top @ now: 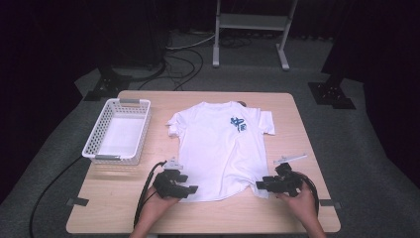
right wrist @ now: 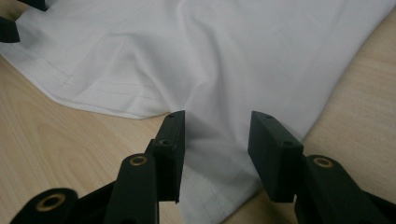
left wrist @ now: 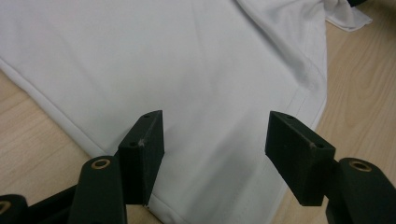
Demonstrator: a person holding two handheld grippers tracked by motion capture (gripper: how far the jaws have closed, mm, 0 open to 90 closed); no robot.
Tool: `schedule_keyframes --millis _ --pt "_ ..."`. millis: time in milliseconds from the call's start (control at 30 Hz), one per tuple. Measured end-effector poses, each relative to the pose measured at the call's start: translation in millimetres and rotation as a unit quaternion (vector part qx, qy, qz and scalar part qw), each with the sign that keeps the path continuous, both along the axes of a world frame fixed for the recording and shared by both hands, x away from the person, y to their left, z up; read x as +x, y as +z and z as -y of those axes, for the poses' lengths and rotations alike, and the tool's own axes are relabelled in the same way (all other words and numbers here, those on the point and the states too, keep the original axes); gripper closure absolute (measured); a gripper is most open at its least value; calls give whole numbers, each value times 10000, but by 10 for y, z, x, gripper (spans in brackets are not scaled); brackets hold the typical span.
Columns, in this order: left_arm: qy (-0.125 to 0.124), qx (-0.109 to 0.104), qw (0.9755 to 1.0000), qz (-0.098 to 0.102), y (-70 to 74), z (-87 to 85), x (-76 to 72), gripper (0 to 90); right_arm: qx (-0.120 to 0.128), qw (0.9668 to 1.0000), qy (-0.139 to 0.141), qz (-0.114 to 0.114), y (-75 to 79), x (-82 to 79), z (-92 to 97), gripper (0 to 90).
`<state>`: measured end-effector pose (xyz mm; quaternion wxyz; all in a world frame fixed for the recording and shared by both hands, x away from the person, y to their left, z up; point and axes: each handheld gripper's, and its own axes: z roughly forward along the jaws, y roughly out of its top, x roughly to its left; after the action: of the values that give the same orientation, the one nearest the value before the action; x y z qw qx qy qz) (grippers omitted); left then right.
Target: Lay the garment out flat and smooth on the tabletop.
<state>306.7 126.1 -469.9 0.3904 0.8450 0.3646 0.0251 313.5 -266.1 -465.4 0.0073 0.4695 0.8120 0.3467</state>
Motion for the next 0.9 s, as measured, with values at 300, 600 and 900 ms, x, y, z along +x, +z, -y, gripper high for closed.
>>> schedule_keyframes --millis 300,600,900 --pt "112 8 9999 2 2 -153 -81 368 -47 10000 57 62 -2 -136 75 560" --pt "59 42 10000 48 0 -214 -225 349 -87 9997 165 127 -7 -324 110 555" --pt "-63 21 10000 52 -7 -245 -382 311 -119 9991 373 163 -8 -530 134 546"
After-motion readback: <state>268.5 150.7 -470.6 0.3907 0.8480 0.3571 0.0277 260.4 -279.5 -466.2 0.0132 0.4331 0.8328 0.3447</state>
